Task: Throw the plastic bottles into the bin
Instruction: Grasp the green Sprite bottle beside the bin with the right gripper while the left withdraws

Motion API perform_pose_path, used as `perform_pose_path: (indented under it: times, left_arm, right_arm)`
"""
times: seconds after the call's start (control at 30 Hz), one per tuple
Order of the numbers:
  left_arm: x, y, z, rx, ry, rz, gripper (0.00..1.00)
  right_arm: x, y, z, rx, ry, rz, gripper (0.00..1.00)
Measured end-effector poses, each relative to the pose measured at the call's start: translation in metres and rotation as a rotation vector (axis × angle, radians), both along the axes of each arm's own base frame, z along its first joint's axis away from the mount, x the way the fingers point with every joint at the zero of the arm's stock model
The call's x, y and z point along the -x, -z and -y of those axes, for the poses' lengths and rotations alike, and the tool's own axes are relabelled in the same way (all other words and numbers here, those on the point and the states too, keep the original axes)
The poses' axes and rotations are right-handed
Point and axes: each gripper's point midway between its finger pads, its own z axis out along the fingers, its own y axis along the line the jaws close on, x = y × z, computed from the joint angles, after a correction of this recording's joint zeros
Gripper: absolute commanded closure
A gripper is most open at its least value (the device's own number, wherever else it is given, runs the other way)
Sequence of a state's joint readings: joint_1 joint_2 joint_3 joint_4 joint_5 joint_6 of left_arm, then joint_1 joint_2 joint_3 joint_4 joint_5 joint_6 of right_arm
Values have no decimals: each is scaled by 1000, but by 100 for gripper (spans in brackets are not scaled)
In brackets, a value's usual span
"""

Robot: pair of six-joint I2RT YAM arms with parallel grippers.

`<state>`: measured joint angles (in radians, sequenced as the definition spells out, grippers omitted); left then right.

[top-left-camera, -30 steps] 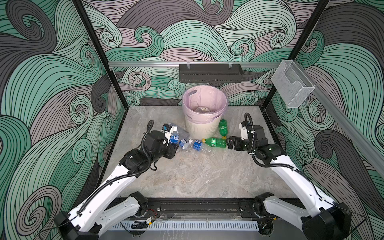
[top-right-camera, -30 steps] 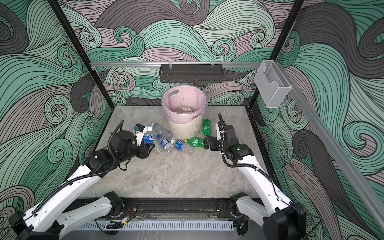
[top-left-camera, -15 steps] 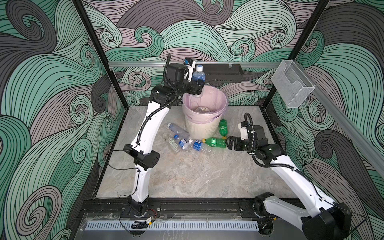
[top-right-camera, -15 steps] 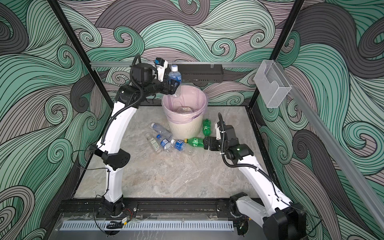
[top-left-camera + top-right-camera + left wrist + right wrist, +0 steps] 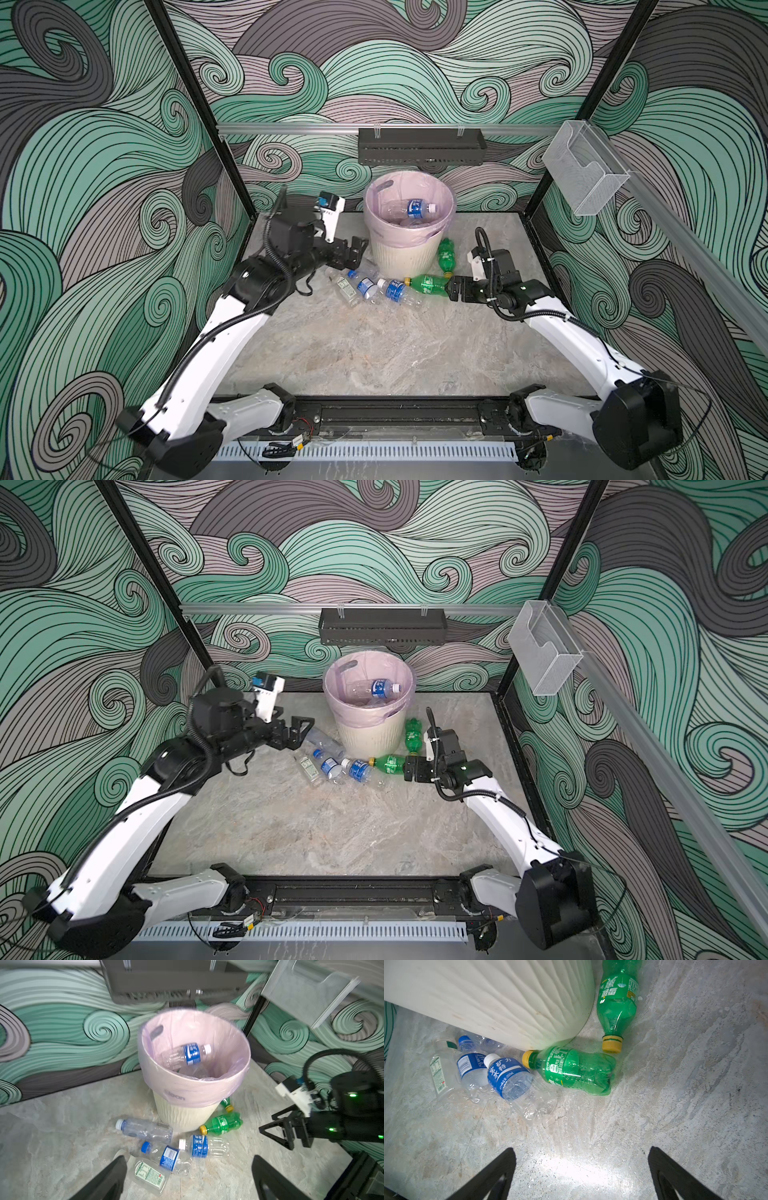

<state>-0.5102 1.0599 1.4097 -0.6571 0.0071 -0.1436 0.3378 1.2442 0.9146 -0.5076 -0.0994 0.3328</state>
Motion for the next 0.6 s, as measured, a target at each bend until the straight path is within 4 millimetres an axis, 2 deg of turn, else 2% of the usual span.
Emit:
perform_pose_path:
  times: [0.07, 0.13, 0.3, 0.37, 0.43, 0.6]
  left_arm:
    - [16, 11, -12, -2, -18, 3, 4]
    - [26, 31, -20, -12, -33, -19, 4]
    - [45, 107, -35, -68, -67, -162, 4]
    - [53, 124, -40, -80, -75, -197, 4]
    - [61, 129, -46, -79, -86, -203, 4]
    - [74, 119, -58, -54, -112, -162, 4]
  right_arm:
    - [-9, 4, 0, 9, 12, -2, 0]
    - [-21, 9, 1, 12, 29, -10, 1]
    - [-66, 33, 11, 7, 97, -29, 7]
    - [-86, 43, 17, -11, 126, -34, 10]
    - [-109, 52, 21, -33, 154, -41, 13]
    - [-167, 73, 24, -71, 181, -44, 13]
